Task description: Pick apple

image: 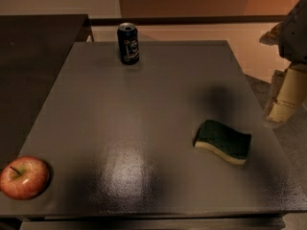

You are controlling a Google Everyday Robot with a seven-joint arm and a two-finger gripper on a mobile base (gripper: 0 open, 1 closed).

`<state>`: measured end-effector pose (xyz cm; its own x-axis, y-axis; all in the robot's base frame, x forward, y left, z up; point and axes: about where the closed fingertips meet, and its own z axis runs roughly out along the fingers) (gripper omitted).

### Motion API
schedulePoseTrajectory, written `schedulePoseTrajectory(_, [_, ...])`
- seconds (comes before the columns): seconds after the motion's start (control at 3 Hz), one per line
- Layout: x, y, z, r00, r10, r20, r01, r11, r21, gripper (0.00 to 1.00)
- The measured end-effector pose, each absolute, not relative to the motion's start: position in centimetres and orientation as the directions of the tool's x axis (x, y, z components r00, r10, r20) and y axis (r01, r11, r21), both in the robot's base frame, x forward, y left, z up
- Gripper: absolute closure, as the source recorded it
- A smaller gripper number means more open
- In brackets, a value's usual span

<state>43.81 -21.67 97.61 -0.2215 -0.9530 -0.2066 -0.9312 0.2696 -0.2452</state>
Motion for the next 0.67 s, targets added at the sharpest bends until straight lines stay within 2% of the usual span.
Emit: schedulePoseTrajectory(0.67, [43.79,-21.09,97.83,-0.196,-0.956,-0.22,-0.936,0.249,-0.25,0.0])
